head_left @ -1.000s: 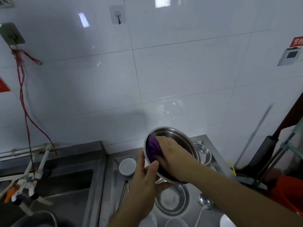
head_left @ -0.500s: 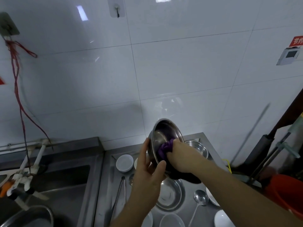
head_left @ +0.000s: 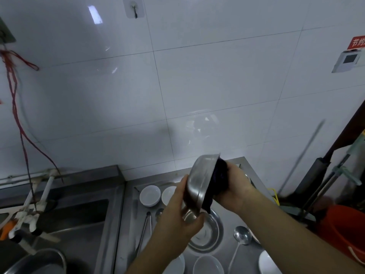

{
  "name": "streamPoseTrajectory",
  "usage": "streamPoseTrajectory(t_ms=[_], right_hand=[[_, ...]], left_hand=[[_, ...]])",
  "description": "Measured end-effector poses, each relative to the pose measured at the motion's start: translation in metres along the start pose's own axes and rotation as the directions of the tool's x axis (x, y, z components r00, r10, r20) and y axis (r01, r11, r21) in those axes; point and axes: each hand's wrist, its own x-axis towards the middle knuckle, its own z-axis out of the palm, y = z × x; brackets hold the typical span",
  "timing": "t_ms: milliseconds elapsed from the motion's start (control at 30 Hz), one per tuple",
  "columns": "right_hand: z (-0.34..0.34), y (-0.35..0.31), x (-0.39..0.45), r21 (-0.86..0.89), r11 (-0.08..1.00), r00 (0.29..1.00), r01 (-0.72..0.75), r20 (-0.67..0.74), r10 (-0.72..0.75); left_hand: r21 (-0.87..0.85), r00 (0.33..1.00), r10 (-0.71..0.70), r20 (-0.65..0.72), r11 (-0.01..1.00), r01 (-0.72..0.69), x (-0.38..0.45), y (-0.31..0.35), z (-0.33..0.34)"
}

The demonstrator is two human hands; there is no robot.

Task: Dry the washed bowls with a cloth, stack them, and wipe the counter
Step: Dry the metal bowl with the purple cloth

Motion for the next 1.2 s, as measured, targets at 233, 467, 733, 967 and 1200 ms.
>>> streamPoseTrajectory(t_ms=[233,467,733,967,1200], right_hand=[[-0.032,0.013,0.005,0.151,0.988,0.995,-0.03,0.102,0.014],[-0.046,0.014,0.009,0.153,0.985,0.98,0.078,0.169,-0.104],[-0.055,0.033,0.011,0.088,0.995,0.984,0.045,0.167,-0.06],[-0.058,0.05,0.003,-0.009,0.997,0.991,-0.072,0.113,0.072],[-0.075,0.056,0.003,0.056,0.994,0.994,-0.095,-0.055,0.098]], left_hand=[[0.552,0.975,0.181,0.126,0.804,-0.221,0.009,-0.013,-0.021],[0.005,0.92,-0.26,-0.292,0.962,0.274,0.009,-0.024,-0.008],[-0.94,0.81,-0.587,-0.004,0.279,0.197,0.015,-0.004,0.004],[-0.983,0.83,-0.554,-0.058,0.175,0.048,0.028,0.015,-0.014],[-0.909,0.837,-0.516,-0.18,0.413,0.059,0.037,0.028,-0.04]])
